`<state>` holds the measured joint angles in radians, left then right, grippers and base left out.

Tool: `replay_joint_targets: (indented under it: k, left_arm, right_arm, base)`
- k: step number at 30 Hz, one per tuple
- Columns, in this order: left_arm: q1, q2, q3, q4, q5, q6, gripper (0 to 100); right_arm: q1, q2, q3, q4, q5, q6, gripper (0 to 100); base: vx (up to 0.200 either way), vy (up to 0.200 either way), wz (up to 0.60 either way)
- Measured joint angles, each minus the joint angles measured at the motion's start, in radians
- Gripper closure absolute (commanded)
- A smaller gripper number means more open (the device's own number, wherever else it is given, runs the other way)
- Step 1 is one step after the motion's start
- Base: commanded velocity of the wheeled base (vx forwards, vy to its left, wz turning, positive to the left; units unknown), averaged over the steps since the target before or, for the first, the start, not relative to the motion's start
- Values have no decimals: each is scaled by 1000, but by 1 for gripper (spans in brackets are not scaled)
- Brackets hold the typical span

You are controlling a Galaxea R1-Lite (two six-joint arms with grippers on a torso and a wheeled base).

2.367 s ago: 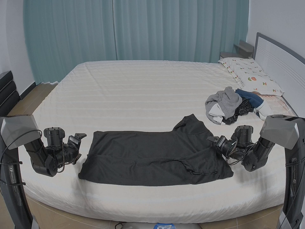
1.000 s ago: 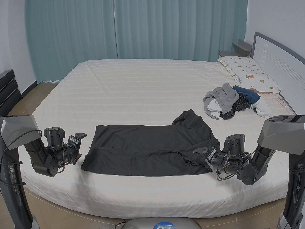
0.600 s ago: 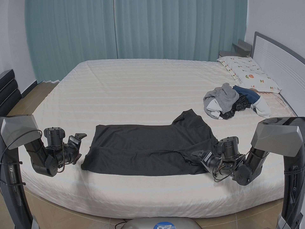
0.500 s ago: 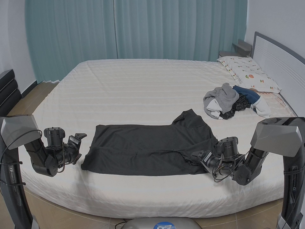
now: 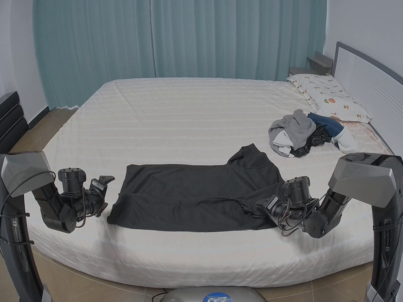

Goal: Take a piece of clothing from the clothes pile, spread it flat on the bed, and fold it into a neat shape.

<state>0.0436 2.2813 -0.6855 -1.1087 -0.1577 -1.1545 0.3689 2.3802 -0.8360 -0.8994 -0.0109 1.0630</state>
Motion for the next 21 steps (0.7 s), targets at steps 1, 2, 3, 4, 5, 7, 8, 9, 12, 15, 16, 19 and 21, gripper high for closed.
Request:
replay_joint_targets:
  k: [1, 2, 3, 4, 5, 7, 8, 9, 12, 15, 16, 19, 21]
  left_arm:
    - [0, 0, 0, 0, 0, 0, 0]
    - [0, 0, 0, 0, 0, 0, 0]
    - [0, 0, 0, 0, 0, 0, 0]
    - [0, 0, 0, 0, 0, 0, 0]
    - [1, 0, 0, 0, 0, 0, 0]
    - [1, 0, 0, 0, 0, 0, 0]
    - [1, 0, 0, 0, 0, 0, 0]
    - [1, 0, 0, 0, 0, 0, 0]
    - [1, 0, 0, 0, 0, 0, 0]
    - [1, 0, 0, 0, 0, -1, 0]
    - [1, 0, 0, 0, 0, -1, 0]
    - [1, 0, 0, 0, 0, 0, 0]
    - [1, 0, 0, 0, 0, 0, 0]
  right_arm:
    - [0, 1, -4, -1, -5, 1, 100]
    - [1, 1, -6, -1, -11, 2, 100]
    - [2, 2, -7, -1, -20, 2, 100]
    - [3, 2, -8, -1, -28, 2, 100]
    - [3, 1, -6, -1, -33, 1, 100]
    - [3, 0, -1, 0, -36, 1, 100]
    - [4, -2, 1, 1, -37, 1, 100]
    - [5, -4, 7, 0, -38, 1, 100]
    - [5, -16, 22, -2, -38, 1, 100]
    - [3, -33, 42, -2, -38, 0, 100]
    - [0, -41, 52, -3, -37, -1, 100]
    - [-11, -67, 80, -3, -31, -5, 100]
    - [-23, -84, 95, -3, -24, -8, 100]
  base:
    - [0, 0, 0]
    - [0, 0, 0]
    - [0, 0, 0]
    - [0, 0, 0]
    - [0, 0, 0]
    - [0, 0, 0]
    - [0, 0, 0]
    - [0, 0, 0]
    - [0, 0, 0]
    - [0, 0, 0]
    - [0, 0, 0]
    - [0, 0, 0]
    - [0, 0, 0]
